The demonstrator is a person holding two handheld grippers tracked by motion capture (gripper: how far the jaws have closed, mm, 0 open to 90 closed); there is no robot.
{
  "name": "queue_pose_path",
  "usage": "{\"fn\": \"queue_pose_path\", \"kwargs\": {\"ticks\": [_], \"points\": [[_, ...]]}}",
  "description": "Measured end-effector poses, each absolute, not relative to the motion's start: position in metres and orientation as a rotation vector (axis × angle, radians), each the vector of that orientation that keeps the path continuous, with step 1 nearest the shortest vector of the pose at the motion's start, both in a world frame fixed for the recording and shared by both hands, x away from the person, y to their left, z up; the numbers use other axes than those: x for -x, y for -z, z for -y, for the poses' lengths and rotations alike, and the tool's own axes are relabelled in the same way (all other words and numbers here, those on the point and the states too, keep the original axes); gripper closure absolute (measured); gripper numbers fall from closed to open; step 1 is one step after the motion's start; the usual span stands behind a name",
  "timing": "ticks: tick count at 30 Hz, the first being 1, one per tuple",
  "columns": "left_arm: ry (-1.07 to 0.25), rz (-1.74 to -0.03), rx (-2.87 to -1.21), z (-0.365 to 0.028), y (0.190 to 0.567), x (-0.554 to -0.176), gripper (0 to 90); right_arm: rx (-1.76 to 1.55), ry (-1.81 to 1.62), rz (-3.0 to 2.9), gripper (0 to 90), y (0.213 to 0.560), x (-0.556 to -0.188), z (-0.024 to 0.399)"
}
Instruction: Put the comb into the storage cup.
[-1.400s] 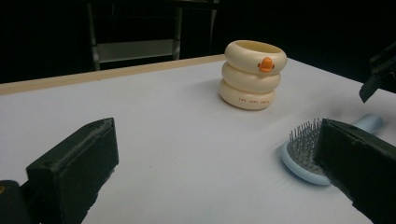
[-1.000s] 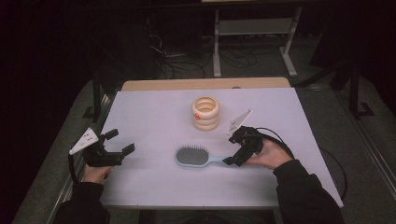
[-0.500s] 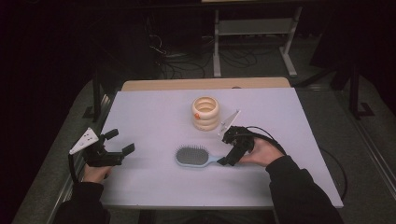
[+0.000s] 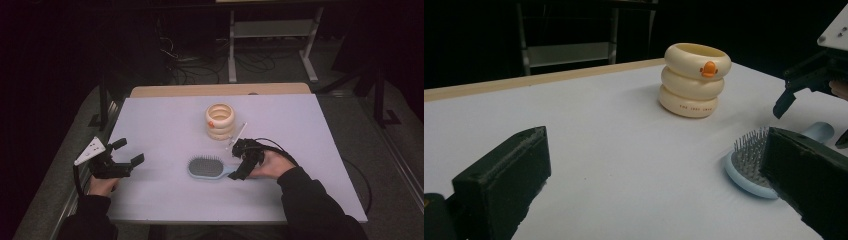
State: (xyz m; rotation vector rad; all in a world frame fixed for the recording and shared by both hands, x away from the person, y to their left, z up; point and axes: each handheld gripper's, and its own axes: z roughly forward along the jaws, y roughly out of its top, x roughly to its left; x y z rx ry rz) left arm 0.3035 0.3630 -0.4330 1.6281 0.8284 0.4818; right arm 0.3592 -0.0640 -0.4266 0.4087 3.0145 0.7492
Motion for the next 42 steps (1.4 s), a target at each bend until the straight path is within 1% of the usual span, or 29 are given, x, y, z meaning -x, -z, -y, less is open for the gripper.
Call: {"fn": "queue_pose_path", "kwargs": {"ticks": [6,9,16,19,23,25,26,27,34,36,37,42], "points": [[-0.482,-0.828,-1.628,-0.363,0.433,-0.304,0.0,-0.391,-0.721,-3.027,14.4,0.432,-0.359,0.059],[-0.482,-0.827,-1.628,-0.363,0.433,-0.303,0.0,-0.38,-0.718,-3.034,16.9,0.434,-0.359,0.057],[-0.482,-0.825,-1.628,-0.363,0.433,-0.303,0.0,-0.363,-0.704,-3.046,25.7,0.436,-0.36,0.055],[-0.482,-0.826,-1.629,-0.363,0.433,-0.304,0.0,-0.349,-0.703,-3.04,30.9,0.437,-0.36,0.055],[-0.482,-0.826,-1.629,-0.363,0.433,-0.304,0.0,-0.328,-0.702,-3.053,40.4,0.439,-0.361,0.054],[-0.482,-0.826,-1.628,-0.363,0.433,-0.303,0.0,-0.32,-0.706,-3.059,43.9,0.439,-0.361,0.054],[-0.482,-0.826,-1.628,-0.363,0.433,-0.303,0.0,-0.32,-0.706,-3.059,43.9,0.439,-0.361,0.054],[-0.482,-0.825,-1.629,-0.363,0.433,-0.303,0.0,-0.317,-0.706,-3.062,49.1,0.439,-0.361,0.053],[-0.483,-0.828,-1.629,-0.363,0.433,-0.304,0.0,-0.296,-0.667,-3.067,60.8,0.441,-0.36,0.051],[-0.484,-0.828,-1.633,-0.363,0.433,-0.304,0.0,-0.285,-0.65,-3.064,62.7,0.442,-0.359,0.05],[-0.484,-0.827,-1.633,-0.363,0.433,-0.303,0.0,-0.287,-0.648,-3.058,65.9,0.442,-0.358,0.049],[-0.483,-0.828,-1.63,-0.363,0.433,-0.304,0.0,-0.27,-0.641,-3.054,67.7,0.442,-0.358,0.05]]}}
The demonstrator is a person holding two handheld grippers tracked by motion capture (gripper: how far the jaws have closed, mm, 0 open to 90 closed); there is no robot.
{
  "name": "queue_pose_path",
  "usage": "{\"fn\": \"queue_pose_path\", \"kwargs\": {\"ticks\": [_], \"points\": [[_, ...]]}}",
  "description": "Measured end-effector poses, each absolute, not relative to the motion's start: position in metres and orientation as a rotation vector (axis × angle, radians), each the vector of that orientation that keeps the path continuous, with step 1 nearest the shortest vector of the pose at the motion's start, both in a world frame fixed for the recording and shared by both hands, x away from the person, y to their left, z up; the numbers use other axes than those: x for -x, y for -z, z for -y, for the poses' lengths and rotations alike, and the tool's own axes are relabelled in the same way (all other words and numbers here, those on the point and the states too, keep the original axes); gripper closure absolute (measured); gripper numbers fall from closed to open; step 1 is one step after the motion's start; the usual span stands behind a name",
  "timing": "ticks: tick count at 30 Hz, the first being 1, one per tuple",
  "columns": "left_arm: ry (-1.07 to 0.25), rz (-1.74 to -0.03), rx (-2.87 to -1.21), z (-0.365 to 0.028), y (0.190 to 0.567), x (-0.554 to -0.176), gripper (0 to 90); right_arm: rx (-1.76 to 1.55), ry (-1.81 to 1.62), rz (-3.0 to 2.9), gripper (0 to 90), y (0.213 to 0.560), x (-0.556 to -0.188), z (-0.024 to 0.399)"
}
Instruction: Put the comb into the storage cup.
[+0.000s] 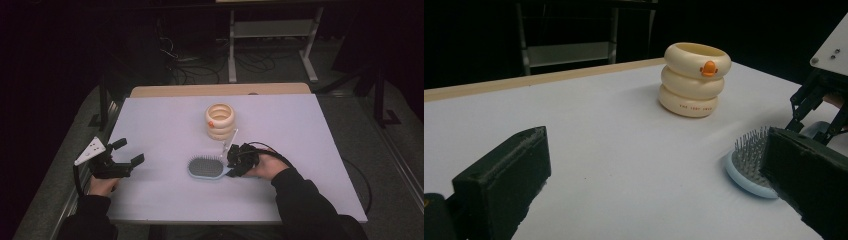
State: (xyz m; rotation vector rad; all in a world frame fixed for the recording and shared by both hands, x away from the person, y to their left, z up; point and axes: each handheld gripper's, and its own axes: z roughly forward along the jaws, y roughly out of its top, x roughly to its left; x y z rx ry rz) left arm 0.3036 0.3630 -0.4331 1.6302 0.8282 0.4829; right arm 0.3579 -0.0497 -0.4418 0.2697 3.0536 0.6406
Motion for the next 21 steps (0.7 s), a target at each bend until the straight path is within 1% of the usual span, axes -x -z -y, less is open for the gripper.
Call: {"fn": "queue_pose_path", "kwargs": {"ticks": [14,21], "points": [[-0.482,-0.826,-1.628,-0.363,0.433,-0.3035,0.0,-0.279,-0.657,-3.06,68.4,0.4409,-0.3574,0.0505],[-0.481,-0.826,-1.631,-0.3628,0.4332,-0.3036,0.0,-0.281,-0.698,-3.045,68.5,0.4335,-0.3558,0.0535]]}}
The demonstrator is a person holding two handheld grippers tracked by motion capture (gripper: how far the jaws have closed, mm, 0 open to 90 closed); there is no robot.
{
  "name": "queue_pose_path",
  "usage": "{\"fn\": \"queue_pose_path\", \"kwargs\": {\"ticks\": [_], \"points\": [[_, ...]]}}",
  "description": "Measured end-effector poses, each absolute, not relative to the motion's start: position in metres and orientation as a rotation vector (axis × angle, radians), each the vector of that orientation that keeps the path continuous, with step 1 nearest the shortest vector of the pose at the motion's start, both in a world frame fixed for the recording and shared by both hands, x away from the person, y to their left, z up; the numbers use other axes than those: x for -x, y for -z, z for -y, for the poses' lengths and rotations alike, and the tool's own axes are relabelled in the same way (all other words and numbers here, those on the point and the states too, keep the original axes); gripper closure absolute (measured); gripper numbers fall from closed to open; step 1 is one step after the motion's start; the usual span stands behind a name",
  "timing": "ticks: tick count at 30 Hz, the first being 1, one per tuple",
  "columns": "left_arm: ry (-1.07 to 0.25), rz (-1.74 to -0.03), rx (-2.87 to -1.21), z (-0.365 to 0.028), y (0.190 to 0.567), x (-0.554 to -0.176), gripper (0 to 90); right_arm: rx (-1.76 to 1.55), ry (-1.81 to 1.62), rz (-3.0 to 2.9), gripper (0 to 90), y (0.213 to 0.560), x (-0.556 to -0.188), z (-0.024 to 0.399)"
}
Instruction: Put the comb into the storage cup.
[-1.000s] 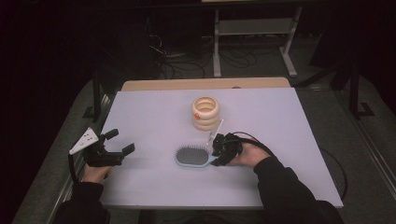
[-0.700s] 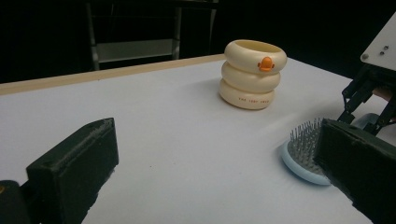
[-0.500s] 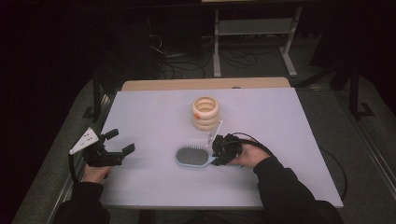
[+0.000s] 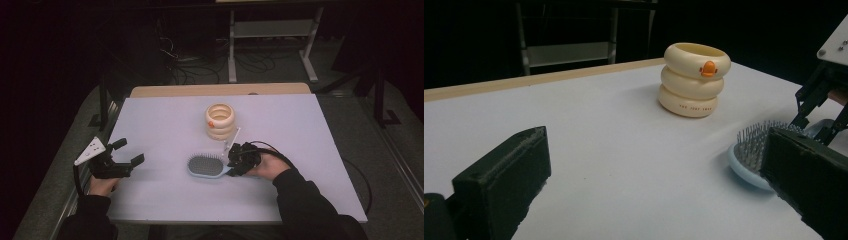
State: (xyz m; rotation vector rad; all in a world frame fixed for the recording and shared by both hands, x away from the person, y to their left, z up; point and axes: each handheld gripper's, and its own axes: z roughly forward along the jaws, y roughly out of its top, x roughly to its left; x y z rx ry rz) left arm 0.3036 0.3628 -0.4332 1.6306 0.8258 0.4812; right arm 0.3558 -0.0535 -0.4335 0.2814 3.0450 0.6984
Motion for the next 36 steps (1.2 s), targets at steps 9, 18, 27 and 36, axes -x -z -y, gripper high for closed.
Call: {"fn": "queue_pose_path", "kwargs": {"ticks": [9,18,27,36], "points": [[-0.481,-0.829,-1.638,-0.362,0.434,-0.304,0.0,-0.302,-0.744,-3.017,68.4,0.421,-0.354,0.063],[-0.477,-0.832,-1.643,-0.362,0.435,-0.305,0.0,-0.3,-0.778,-2.985,68.4,0.406,-0.351,0.071],[-0.474,-0.828,-1.645,-0.362,0.435,-0.306,0.0,-0.297,-0.791,-2.951,68.4,0.39,-0.35,0.076],[-0.466,-0.836,-1.647,-0.361,0.435,-0.306,0.0,-0.296,-0.81,-2.922,68.4,0.373,-0.351,0.079]]}}
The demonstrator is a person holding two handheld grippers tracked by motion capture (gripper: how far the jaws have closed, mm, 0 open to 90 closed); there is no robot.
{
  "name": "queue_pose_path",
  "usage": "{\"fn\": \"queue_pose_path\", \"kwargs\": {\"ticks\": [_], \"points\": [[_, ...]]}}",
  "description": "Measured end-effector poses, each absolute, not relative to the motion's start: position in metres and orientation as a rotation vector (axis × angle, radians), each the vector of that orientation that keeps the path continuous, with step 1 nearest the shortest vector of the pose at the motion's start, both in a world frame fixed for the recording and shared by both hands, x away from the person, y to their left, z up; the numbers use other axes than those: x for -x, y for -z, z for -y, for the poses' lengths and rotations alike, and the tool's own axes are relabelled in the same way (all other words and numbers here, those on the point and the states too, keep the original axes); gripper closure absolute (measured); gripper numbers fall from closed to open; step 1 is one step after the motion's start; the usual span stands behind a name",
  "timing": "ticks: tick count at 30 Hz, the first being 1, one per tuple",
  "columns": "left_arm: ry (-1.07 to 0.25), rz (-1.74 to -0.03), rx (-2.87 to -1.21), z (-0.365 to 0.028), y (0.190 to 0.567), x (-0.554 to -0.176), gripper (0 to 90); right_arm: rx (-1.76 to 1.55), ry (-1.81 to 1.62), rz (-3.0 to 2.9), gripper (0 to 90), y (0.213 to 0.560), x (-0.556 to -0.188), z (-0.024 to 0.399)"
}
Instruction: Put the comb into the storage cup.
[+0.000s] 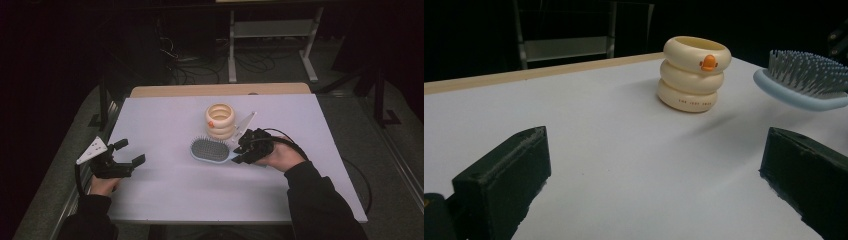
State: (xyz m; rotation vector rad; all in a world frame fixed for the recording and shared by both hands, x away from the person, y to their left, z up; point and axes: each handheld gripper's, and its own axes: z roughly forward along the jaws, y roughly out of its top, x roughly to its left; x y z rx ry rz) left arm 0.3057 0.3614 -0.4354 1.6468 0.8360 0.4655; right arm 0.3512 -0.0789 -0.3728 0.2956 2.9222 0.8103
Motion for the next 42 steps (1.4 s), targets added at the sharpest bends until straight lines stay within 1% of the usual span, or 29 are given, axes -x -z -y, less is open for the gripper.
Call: {"fn": "queue_pose_path", "kwargs": {"ticks": [19,25,35,42], "points": [[-0.46,-0.84,-1.646,-0.36,0.434,-0.306,0.0,-0.285,-0.825,-2.872,68.4,0.343,-0.352,0.08],[-0.467,-0.834,-1.644,-0.355,0.426,-0.307,0.0,-0.297,-0.82,-2.861,68.4,0.336,-0.354,0.082],[-0.425,-0.833,-1.65,-0.346,0.405,-0.316,0.0,-0.291,-0.819,-2.838,68.4,0.321,-0.359,0.08],[-0.363,-0.854,-1.61,-0.334,0.396,-0.324,0.0,-0.269,-0.823,-2.827,68.4,0.313,-0.36,0.074]]}}
